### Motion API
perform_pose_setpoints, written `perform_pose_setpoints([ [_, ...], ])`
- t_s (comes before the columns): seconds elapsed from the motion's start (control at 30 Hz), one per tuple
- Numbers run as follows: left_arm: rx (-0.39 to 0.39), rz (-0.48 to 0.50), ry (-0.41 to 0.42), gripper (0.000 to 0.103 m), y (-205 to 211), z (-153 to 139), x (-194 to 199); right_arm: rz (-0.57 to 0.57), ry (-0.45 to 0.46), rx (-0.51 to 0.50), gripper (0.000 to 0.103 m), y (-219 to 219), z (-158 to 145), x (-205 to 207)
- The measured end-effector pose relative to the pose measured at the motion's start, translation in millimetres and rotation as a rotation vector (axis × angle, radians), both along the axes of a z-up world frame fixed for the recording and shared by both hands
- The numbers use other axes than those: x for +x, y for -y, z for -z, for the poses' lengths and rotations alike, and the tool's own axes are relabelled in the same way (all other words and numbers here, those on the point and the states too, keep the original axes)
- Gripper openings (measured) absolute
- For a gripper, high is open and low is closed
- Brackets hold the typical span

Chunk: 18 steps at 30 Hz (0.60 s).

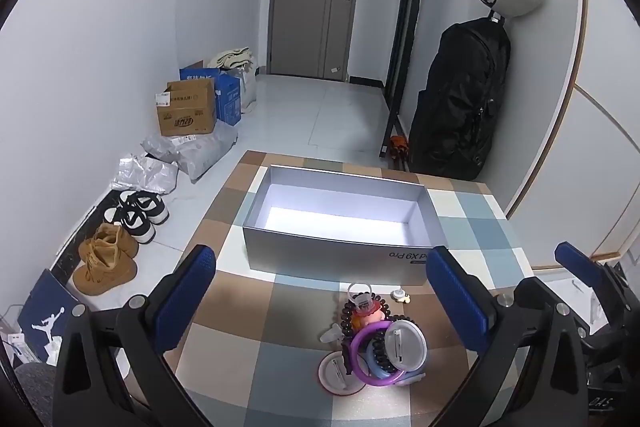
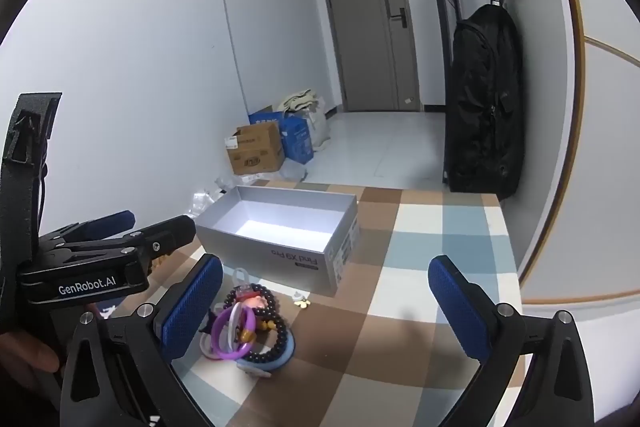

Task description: Organize jewelry

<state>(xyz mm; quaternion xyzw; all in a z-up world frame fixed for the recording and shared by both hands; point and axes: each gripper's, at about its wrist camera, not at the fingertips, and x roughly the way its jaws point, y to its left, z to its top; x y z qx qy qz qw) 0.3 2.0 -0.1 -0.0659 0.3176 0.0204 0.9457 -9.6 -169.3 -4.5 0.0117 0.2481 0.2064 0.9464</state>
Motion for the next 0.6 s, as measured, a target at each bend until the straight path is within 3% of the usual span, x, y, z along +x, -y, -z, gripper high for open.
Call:
perform_pose_setpoints([
  [0.6, 0.026, 0.01, 0.036, 0.102, 1.1, -3.6, -2.7, 0.006, 0.006, 0.008, 0.103, 2.5, -2.5, 0.6],
])
